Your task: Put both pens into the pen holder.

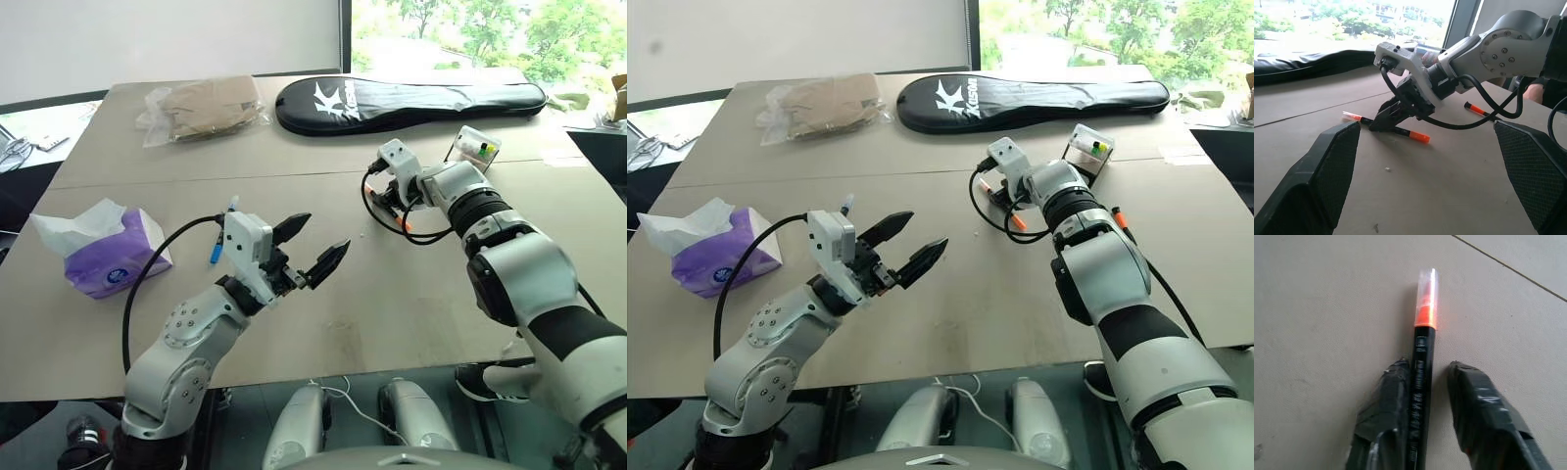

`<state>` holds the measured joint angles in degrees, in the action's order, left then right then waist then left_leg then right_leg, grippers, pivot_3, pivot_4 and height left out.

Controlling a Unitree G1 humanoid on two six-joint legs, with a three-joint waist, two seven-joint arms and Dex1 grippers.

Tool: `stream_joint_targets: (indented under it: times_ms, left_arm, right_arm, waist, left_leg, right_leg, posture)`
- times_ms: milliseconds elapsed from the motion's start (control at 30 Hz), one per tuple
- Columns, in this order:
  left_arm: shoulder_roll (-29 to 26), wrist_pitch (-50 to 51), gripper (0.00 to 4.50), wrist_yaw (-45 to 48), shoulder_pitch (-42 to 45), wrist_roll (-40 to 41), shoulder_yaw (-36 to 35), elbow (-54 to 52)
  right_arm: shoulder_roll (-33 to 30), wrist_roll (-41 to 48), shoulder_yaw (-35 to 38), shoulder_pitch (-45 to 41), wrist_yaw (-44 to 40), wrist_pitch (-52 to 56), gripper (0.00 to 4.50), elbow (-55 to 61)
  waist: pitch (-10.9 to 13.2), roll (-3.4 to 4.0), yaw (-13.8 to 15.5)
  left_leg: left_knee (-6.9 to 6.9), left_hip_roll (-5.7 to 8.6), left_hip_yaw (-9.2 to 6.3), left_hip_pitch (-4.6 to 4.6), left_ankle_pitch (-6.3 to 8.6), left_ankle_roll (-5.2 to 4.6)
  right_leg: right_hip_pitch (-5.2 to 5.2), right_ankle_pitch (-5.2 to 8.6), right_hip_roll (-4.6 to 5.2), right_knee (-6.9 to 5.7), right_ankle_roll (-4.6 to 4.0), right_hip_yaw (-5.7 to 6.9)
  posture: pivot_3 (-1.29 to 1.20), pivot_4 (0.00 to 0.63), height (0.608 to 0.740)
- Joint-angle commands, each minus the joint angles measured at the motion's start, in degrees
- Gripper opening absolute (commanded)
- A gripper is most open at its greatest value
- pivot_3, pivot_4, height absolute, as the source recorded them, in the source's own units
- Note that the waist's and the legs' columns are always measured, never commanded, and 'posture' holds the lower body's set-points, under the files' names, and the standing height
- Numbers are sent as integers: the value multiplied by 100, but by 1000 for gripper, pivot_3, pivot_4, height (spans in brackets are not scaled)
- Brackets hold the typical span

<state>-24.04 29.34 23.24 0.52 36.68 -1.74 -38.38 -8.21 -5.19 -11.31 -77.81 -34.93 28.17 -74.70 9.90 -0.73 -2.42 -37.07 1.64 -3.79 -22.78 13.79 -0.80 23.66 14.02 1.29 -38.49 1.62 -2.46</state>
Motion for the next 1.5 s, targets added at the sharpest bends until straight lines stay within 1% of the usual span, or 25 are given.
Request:
stream_joint_targets:
  times_ms: [33,100,200,233,300,333,433,533,633,700,733,833,1000,1100,1167,1333,1500]
  left_arm:
    - [43,-67,4500,-100,-80,-13,-68,-292]
    - [48,-96,4500,-83,-101,-27,-63,-272]
    - [17,-136,4500,-5,-130,-44,-58,-238]
    - [1,-144,4500,34,-132,-36,-64,-222]
    - [-28,-147,4500,145,-68,-7,-70,-154]
    - [-40,-148,4500,207,-2,7,-69,-101]
    - [-29,-165,4500,433,314,88,-50,127]
    - [62,-127,4500,640,706,140,83,409]
    - [131,-42,4500,801,1026,201,216,606]
    - [145,-7,4500,868,1192,245,208,721]
    - [138,20,4500,882,1267,270,190,755]
    - [97,113,4500,931,1411,359,148,781]
    - [97,186,4500,899,1502,394,130,757]
    - [120,186,4500,832,1479,371,109,737]
    - [139,172,4500,767,1434,342,98,701]
    - [154,124,4500,648,1284,308,74,614]
    - [141,61,4500,612,1163,257,56,556]
  right_arm:
    - [-121,-437,-200,18,14,-374,19,-138]
    - [-176,-342,-51,-18,-189,-589,19,-75]
    - [-303,-23,294,-150,-846,-786,19,117]
    - [-390,151,488,-156,-986,-1044,19,275]
    - [-596,790,1115,-181,-1463,-1459,19,736]
    - [-711,1090,1440,-122,-1500,-1697,19,1062]
    - [-1031,1489,1997,340,-1255,-2531,19,2211]
    - [-1405,1295,1983,825,-1016,-3099,19,2880]
    - [-1544,1478,2249,1086,-585,-3145,19,3220]
    - [-1521,1647,2526,1279,-272,-3625,19,3315]
    - [-1532,1704,2584,1368,-295,-3859,19,3328]
    - [-1547,1664,2550,1520,-364,-4388,19,3156]
    - [-1522,1276,2480,1509,169,-5703,19,2026]
    - [-1500,1155,2411,1396,306,-6105,19,1499]
    - [-1485,1067,2387,1315,504,-6309,19,1174]
    - [-1506,855,2331,1131,1001,-6593,19,624]
    - [-1445,810,2366,1026,1146,-6679,19,355]
  waist:
    - [0,0,8]
    - [0,0,22]
    - [3,1,11]
    - [3,1,11]
    - [9,4,7]
    - [20,13,5]
    - [25,18,36]
    - [21,12,66]
    - [20,9,60]
    - [22,9,21]
    - [24,8,12]
    - [25,9,-15]
    - [25,8,7]
    - [26,6,11]
    - [26,6,10]
    - [27,6,-4]
    - [27,6,6]
  left_leg:
    - [-1,0,-1,2,0,0]
    - [-4,3,-4,3,0,0]
    - [-5,7,-6,-2,0,-1]
    - [-4,7,-6,-5,0,0]
    - [0,6,-6,-4,0,0]
    - [0,5,-6,-15,0,0]
    - [3,4,-8,-19,0,-1]
    - [1,6,-21,-20,0,-1]
    - [-3,7,-11,-16,0,-1]
    - [-3,5,-1,-15,0,-1]
    - [-2,4,1,-13,-1,-1]
    - [1,-4,7,-12,-1,0]
    - [-3,-12,17,-5,0,-1]
    - [-5,-9,19,-6,-1,0]
    - [-4,-9,19,-7,-11,18]
    - [-2,-11,21,-6,-13,21]
    - [-2,-12,19,-6,-13,21]
  right_leg:
    - [-2,0,0,-2,0,1]
    - [-4,0,2,-4,0,4]
    - [-4,0,4,-3,0,6]
    - [-2,0,2,-1,1,4]
    - [-1,0,3,2,0,5]
    - [8,0,2,4,1,5]
    - [10,0,2,5,1,8]
    - [1,0,5,15,2,17]
    - [-9,-1,7,19,4,12]
    - [-6,-2,7,14,4,4]
    - [-4,-2,5,11,4,2]
    - [3,-1,-4,7,3,-4]
    - [-2,-2,-11,6,3,-10]
    - [-2,-2,-10,6,3,-13]
    - [-2,-2,-9,7,3,-13]
    - [-1,-2,-10,7,3,-16]
    - [-2,-1,-11,7,3,-16]
  posture:
    - [0,150,740]
    - [0,150,740]
    - [0,150,740]
    - [0,150,740]
    - [0,150,740]
    - [0,150,740]
    - [0,150,740]
    - [0,150,740]
    - [0,150,740]
    - [0,150,740]
    - [0,150,740]
    - [0,150,740]
    - [0,150,740]
    - [0,150,740]
    - [0,150,740]
    - [0,150,740]
    - [0,150,740]
